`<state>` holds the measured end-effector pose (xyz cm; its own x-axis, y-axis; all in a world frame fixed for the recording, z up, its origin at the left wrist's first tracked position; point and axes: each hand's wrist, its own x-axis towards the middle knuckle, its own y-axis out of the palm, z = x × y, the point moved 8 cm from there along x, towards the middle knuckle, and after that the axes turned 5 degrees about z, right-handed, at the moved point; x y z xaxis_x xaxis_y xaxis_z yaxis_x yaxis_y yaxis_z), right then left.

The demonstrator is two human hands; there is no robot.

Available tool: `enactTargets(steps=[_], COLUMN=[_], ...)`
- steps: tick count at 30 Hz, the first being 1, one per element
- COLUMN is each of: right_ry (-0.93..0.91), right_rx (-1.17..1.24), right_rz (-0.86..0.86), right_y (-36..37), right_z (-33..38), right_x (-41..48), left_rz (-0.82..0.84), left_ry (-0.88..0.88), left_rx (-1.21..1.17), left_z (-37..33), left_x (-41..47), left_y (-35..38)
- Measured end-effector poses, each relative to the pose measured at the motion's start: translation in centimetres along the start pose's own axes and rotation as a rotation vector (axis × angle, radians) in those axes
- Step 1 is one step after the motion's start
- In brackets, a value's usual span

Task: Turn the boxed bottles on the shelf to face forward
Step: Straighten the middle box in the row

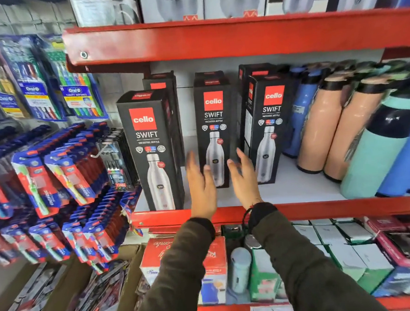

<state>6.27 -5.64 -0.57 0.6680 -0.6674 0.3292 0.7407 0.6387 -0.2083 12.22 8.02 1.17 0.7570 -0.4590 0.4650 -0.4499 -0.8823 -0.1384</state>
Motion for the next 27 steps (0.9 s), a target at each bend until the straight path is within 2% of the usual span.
enactTargets(steps=[5,8,15,27], right_ry=[0.099,0.100,0.051,-0.008], right_rx=[-0.012,-0.025,-0.056,-0.051], right_rz=[0.061,0.069,0.004,-0.004], right_y=[0.9,1.1,0.4,-0.6], right_z=[-1.4,-1.8,-1.4,-0.5], right_x=[2.2,2.6,1.7,-3.7], left_rz=[-0.018,0.032,-0.010,-0.053], left_ry=[-0.322,-0.396,-0.375,-0.318], left_rx=[-0.115,-0.145,-0.187,-0.179], left_z=[2.8,3.9,4.3,3.0], left_x=[3.9,4.5,3.8,-1.4], left_y=[0.5,1.0,0.2,-1.6])
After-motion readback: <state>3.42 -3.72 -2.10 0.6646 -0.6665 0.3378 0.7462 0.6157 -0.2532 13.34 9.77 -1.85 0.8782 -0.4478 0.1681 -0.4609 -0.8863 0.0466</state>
